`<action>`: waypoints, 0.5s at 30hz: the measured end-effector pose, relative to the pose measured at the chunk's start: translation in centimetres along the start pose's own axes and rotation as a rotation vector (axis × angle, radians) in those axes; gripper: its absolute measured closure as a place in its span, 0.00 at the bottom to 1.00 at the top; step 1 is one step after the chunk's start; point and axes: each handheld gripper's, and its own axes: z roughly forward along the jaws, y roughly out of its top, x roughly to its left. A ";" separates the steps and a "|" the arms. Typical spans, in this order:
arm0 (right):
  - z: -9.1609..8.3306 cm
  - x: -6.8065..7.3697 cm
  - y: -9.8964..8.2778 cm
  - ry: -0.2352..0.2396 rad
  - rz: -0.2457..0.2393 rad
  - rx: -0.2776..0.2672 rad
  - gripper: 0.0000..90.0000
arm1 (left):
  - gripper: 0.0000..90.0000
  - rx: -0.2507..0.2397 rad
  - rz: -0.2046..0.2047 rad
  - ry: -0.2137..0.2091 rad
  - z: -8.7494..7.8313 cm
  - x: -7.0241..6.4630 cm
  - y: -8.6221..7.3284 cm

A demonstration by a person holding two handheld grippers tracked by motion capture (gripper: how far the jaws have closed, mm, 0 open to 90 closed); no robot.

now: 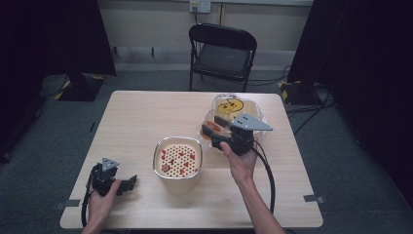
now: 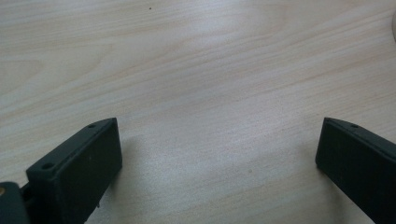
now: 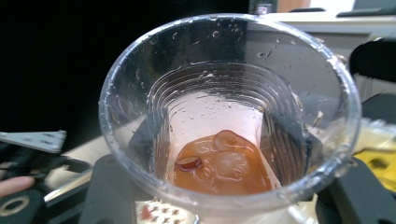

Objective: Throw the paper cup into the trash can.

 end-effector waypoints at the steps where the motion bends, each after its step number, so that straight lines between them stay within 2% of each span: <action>1: 0.3 0.1 0.2 -0.011 -0.021 0.004 0.48 | 0.00 -0.001 -0.001 0.001 0.0 0.0 0.0; 6: 1.5 0.4 1.5 -0.088 -0.161 0.056 0.48 | 0.00 0.000 0.000 0.000 0.0 0.0 0.0; 11: 2.5 0.7 2.1 -0.122 -0.250 0.112 0.49 | 0.00 0.000 0.000 0.001 0.0 0.0 0.0; 15: 2.9 1.2 2.5 -0.151 -0.341 0.142 0.49 | 0.00 0.000 0.003 -0.002 0.0 0.0 0.0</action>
